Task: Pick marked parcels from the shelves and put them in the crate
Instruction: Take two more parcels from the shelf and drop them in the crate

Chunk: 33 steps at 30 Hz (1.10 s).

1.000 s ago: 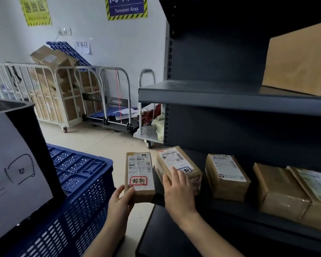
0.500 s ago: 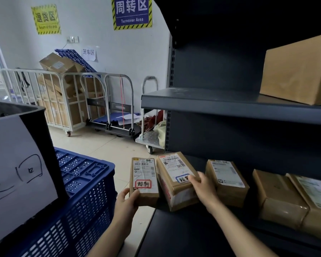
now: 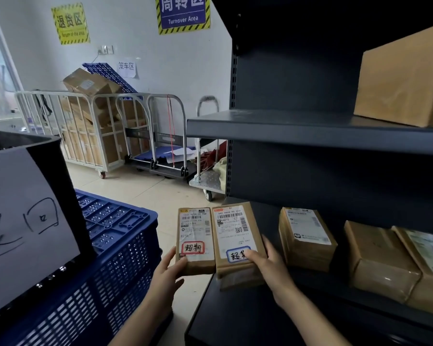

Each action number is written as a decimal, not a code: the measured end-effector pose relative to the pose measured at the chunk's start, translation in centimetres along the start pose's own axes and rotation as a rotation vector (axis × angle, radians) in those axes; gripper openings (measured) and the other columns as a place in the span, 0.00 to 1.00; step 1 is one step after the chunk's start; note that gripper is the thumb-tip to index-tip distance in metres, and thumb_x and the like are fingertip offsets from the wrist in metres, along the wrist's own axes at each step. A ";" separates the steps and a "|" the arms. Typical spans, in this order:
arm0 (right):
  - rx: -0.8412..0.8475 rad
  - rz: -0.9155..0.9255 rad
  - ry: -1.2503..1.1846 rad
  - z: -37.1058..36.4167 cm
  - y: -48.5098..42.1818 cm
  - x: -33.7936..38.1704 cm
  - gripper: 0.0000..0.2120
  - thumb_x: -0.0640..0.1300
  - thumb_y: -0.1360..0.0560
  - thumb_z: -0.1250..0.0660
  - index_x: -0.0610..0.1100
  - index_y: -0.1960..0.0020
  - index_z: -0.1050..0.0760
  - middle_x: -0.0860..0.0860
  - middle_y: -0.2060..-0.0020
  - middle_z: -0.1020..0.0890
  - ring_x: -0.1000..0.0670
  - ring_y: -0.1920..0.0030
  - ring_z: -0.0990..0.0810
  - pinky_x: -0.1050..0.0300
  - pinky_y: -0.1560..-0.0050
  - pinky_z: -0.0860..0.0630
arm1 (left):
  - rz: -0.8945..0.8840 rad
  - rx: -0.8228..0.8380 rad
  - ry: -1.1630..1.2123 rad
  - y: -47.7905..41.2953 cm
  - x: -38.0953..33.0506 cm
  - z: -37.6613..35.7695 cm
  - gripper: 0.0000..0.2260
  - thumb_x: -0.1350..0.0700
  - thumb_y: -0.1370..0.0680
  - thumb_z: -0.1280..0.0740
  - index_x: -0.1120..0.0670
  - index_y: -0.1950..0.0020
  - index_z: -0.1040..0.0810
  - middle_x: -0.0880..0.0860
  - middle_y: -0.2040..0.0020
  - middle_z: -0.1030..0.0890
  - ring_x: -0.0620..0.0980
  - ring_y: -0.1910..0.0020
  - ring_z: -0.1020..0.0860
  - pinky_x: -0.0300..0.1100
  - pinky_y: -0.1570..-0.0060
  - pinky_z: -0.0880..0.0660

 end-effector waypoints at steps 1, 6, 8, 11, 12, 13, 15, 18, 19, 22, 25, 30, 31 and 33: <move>0.006 0.005 -0.010 0.0 0.0 0.0 0.17 0.39 0.25 0.35 0.56 0.42 0.33 0.58 0.54 0.21 0.61 0.54 0.22 0.70 0.63 0.26 | 0.001 0.002 -0.014 0.0 0.2 0.1 0.22 0.59 0.22 0.36 0.49 0.28 0.33 0.55 0.38 0.24 0.54 0.38 0.28 0.53 0.37 0.34; 0.053 0.040 -0.021 0.3 -0.3 -0.6 0.17 0.40 0.25 0.35 0.58 0.43 0.33 0.59 0.52 0.21 0.62 0.52 0.22 0.71 0.61 0.25 | 0.004 0.022 -0.053 0.2 0.5 0.2 0.23 0.57 0.23 0.35 0.49 0.28 0.33 0.54 0.37 0.23 0.54 0.38 0.27 0.50 0.41 0.31; 0.070 0.050 -0.028 0.4 -0.1 -0.7 0.19 0.40 0.25 0.35 0.59 0.41 0.35 0.60 0.51 0.21 0.62 0.51 0.23 0.72 0.60 0.26 | 0.015 0.019 -0.071 1.1 0.2 0.1 0.26 0.54 0.26 0.32 0.50 0.28 0.33 0.54 0.38 0.22 0.54 0.39 0.26 0.50 0.40 0.30; 0.101 0.016 -0.047 0.6 1.1 -0.2 0.24 0.40 0.25 0.35 0.58 0.35 0.38 0.62 0.49 0.23 0.65 0.50 0.25 0.76 0.59 0.28 | 0.055 0.010 -0.089 3.4 -1.4 0.1 0.31 0.49 0.34 0.30 0.51 0.31 0.30 0.57 0.43 0.20 0.55 0.45 0.23 0.52 0.44 0.27; 0.108 0.005 -0.051 0.7 1.7 0.3 0.23 0.40 0.25 0.35 0.58 0.36 0.38 0.63 0.49 0.24 0.66 0.51 0.25 0.77 0.60 0.28 | 0.068 0.011 -0.095 4.1 -2.1 0.1 0.30 0.50 0.34 0.31 0.52 0.32 0.29 0.57 0.44 0.20 0.56 0.46 0.23 0.54 0.43 0.27; 0.117 -0.006 -0.050 0.8 2.3 1.1 0.21 0.40 0.25 0.35 0.58 0.38 0.37 0.64 0.50 0.24 0.68 0.51 0.26 0.78 0.60 0.29 | 0.088 0.010 -0.094 4.8 -2.9 0.1 0.28 0.51 0.33 0.32 0.52 0.33 0.29 0.56 0.44 0.20 0.56 0.45 0.23 0.56 0.41 0.28; 0.139 -0.041 -0.050 0.8 3.5 2.7 0.20 0.41 0.25 0.35 0.58 0.40 0.37 0.64 0.50 0.24 0.68 0.52 0.26 0.78 0.60 0.29 | 0.128 0.002 -0.098 6.2 -4.6 0.1 0.22 0.55 0.28 0.31 0.51 0.35 0.30 0.55 0.44 0.20 0.55 0.44 0.22 0.53 0.41 0.25; 0.160 -0.093 -0.044 0.7 5.7 5.9 0.24 0.42 0.25 0.34 0.58 0.36 0.40 0.65 0.49 0.25 0.68 0.51 0.25 0.75 0.58 0.28 | 0.166 -0.028 -0.150 8.8 -7.6 0.5 0.15 0.55 0.25 0.31 0.49 0.40 0.30 0.55 0.44 0.21 0.51 0.45 0.22 0.46 0.43 0.25; 0.169 -0.102 -0.044 0.6 6.5 7.1 0.26 0.41 0.26 0.34 0.57 0.34 0.41 0.64 0.48 0.25 0.68 0.51 0.24 0.75 0.57 0.29 | 0.186 -0.044 -0.174 9.7 -8.8 0.6 0.14 0.54 0.25 0.31 0.48 0.41 0.30 0.54 0.43 0.22 0.50 0.44 0.22 0.47 0.42 0.25; 0.208 -0.137 -0.045 0.3 9.0 11.1 0.30 0.41 0.26 0.32 0.54 0.30 0.41 0.61 0.45 0.24 0.71 0.49 0.24 0.76 0.54 0.28 | 0.251 -0.081 -0.226 13.1 -12.9 1.4 0.18 0.50 0.27 0.29 0.49 0.41 0.30 0.53 0.43 0.22 0.51 0.43 0.23 0.50 0.40 0.26; 0.231 -0.171 -0.033 -0.3 11.8 15.8 0.37 0.49 0.33 0.30 0.53 0.28 0.42 0.58 0.41 0.24 0.64 0.43 0.24 0.72 0.50 0.27 | 0.316 -0.108 -0.226 16.6 -17.5 2.0 0.22 0.48 0.32 0.26 0.49 0.41 0.29 0.54 0.44 0.21 0.52 0.46 0.21 0.52 0.41 0.24; 0.261 -0.182 -0.065 -1.3 16.4 23.8 0.40 0.57 0.40 0.28 0.56 0.31 0.40 0.58 0.42 0.22 0.63 0.44 0.23 0.70 0.50 0.26 | 0.304 -0.089 -0.178 22.4 -25.1 3.1 0.24 0.57 0.28 0.27 0.56 0.35 0.31 0.56 0.47 0.18 0.53 0.49 0.18 0.47 0.47 0.22; 0.269 -0.187 -0.065 -1.4 17.1 25.0 0.41 0.58 0.41 0.29 0.57 0.31 0.40 0.58 0.42 0.22 0.62 0.43 0.23 0.67 0.47 0.25 | 0.293 -0.065 -0.176 23.4 -26.6 3.2 0.28 0.54 0.32 0.26 0.54 0.34 0.31 0.55 0.47 0.18 0.53 0.49 0.18 0.46 0.48 0.22; 0.291 -0.189 -0.057 -1.6 18.2 27.4 0.42 0.59 0.42 0.29 0.58 0.30 0.40 0.58 0.41 0.22 0.60 0.42 0.23 0.62 0.42 0.26 | 0.269 -0.019 -0.171 25.1 -29.4 3.6 0.37 0.49 0.39 0.25 0.48 0.32 0.32 0.54 0.47 0.17 0.51 0.48 0.18 0.45 0.48 0.22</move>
Point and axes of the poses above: each hand's wrist, its own y-axis away from the middle knuckle, its own z-axis out of the back of the hand, x = y × z, the point moved 1 cm from there along -y, towards the middle knuckle
